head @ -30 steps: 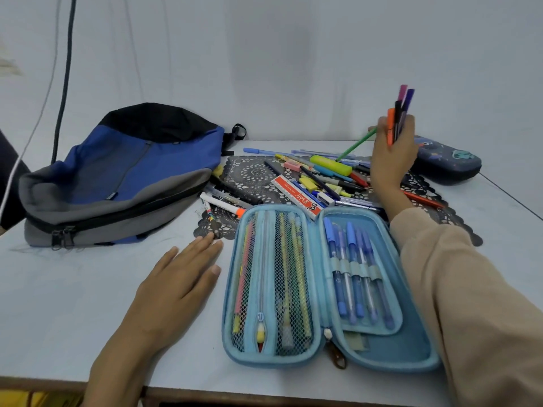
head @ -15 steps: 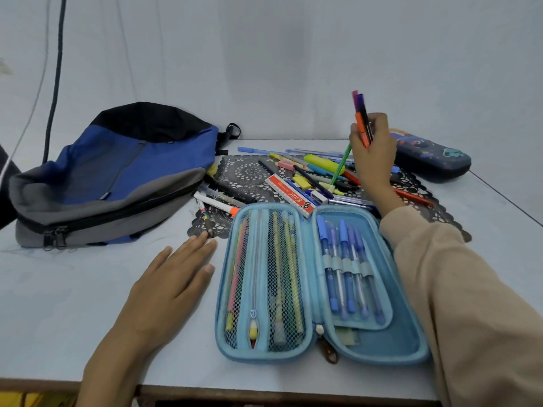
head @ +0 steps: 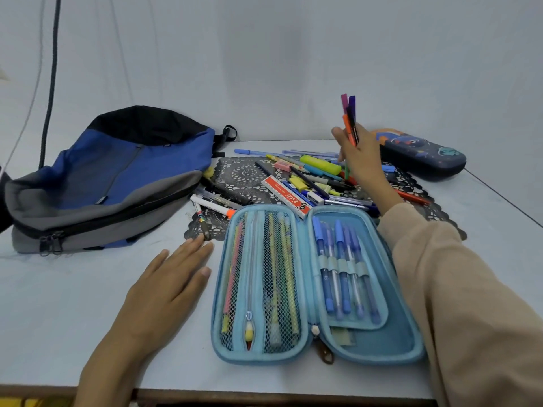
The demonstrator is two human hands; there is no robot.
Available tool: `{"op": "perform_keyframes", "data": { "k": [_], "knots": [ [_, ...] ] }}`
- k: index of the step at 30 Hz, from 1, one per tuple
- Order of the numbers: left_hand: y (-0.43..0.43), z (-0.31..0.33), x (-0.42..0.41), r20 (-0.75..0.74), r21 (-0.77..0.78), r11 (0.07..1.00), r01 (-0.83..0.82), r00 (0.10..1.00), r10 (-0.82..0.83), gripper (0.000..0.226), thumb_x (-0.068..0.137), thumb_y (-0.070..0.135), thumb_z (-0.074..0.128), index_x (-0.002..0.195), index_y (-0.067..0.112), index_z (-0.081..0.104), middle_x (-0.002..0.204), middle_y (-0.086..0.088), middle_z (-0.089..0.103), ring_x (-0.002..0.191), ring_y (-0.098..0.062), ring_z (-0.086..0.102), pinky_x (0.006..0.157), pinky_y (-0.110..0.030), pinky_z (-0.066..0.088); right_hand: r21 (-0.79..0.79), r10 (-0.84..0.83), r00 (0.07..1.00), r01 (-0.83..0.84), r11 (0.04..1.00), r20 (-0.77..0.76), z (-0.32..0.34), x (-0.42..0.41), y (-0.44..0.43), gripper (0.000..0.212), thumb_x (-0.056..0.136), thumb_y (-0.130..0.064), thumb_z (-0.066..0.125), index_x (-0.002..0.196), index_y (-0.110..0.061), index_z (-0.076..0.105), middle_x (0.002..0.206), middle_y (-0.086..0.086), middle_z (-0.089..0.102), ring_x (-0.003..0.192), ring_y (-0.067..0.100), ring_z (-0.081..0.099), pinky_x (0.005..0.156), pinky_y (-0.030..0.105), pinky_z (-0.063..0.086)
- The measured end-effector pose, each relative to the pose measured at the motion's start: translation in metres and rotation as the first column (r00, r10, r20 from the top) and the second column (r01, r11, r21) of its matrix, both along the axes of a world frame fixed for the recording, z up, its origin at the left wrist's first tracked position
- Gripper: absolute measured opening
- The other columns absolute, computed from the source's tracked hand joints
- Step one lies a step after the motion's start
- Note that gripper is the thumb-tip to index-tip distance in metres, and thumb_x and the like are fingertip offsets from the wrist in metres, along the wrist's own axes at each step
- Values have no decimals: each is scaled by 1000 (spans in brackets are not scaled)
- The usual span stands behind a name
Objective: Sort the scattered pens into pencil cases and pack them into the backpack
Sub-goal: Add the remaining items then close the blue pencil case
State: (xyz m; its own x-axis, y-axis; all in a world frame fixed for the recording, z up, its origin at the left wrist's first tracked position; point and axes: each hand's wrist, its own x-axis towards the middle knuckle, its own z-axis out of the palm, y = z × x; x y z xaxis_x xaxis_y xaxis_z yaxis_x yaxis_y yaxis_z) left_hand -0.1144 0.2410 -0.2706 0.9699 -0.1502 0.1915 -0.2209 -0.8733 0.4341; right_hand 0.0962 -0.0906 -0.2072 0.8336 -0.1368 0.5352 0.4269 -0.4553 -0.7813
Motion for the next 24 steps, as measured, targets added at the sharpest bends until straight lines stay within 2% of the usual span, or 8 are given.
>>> {"op": "perform_keyframes", "data": {
  "k": [3, 6, 8, 12, 15, 18, 22, 24],
  "knots": [
    [0, -1, 0, -1, -7, 1000, -1, 1000, 1, 66, 82, 69, 12, 143, 49, 32, 149, 37, 18, 138, 21, 7, 120, -21, 4, -65, -28, 996, 22, 998, -91, 7, 4, -5, 39, 89, -50, 59, 69, -22, 41, 61, 1, 47, 57, 23, 50, 61, 36, 43],
    [0, 0, 0, -1, -1, 1000, 3, 1000, -3, 66, 83, 69, 11, 143, 49, 31, 149, 37, 16, 138, 21, 6, 119, -20, 3, -336, -77, 926, -56, 940, -369, 5, 3, -3, 40, 82, -40, 73, 65, -16, 45, 63, 1, 48, 59, 20, 47, 58, 30, 37],
    [1, -1, 0, -2, 3, 1000, 4, 1000, -4, 66, 83, 69, 11, 143, 50, 31, 149, 37, 16, 138, 21, 6, 119, -20, 3, -469, -155, 877, -88, 879, -455, -3, 4, 2, 44, 76, -46, 77, 70, -12, 49, 67, 4, 53, 61, 21, 50, 58, 30, 36],
    [1, -2, 1, -2, 0, 1000, 4, 1000, -4, 66, 83, 69, 12, 143, 49, 32, 150, 37, 17, 138, 20, 6, 120, -20, 3, -515, -226, 863, -45, 856, -451, -8, 7, 12, 44, 76, -48, 76, 76, -13, 49, 77, 8, 59, 68, 23, 54, 59, 30, 38],
    [1, -3, 1, 1, -2, 1000, 5, 1000, -5, 66, 83, 69, 12, 143, 50, 32, 149, 38, 17, 138, 20, 7, 119, -19, 3, -579, -284, 866, -8, 815, -412, -7, -1, 20, 40, 85, -42, 69, 73, -15, 42, 74, 3, 51, 75, 24, 51, 58, 31, 35],
    [1, -2, 1, 6, -6, 1000, 5, 1000, -5, 65, 83, 69, 13, 142, 50, 33, 148, 39, 17, 138, 20, 7, 119, -18, 3, -668, -329, 874, 7, 744, -358, -4, -6, 25, 40, 84, -42, 70, 76, -14, 43, 72, 0, 47, 77, 25, 51, 63, 31, 35],
    [2, -3, 1, 11, -2, 1000, 9, 1000, -9, 65, 83, 69, 13, 141, 50, 34, 148, 38, 18, 138, 20, 8, 119, -19, 3, -771, -316, 906, -18, 637, -282, -3, -6, 26, 28, 83, -33, 69, 80, -13, 50, 80, 5, 53, 79, 27, 52, 66, 32, 37],
    [3, -3, 1, 10, -6, 1000, 11, 1000, -11, 64, 83, 69, 14, 141, 50, 33, 149, 38, 19, 138, 20, 8, 119, -18, 3, -773, -273, 916, -60, 632, -294, -3, -4, 25, 23, 87, -31, 63, 79, -13, 51, 77, 5, 52, 79, 28, 53, 66, 31, 37]
  ]
}}
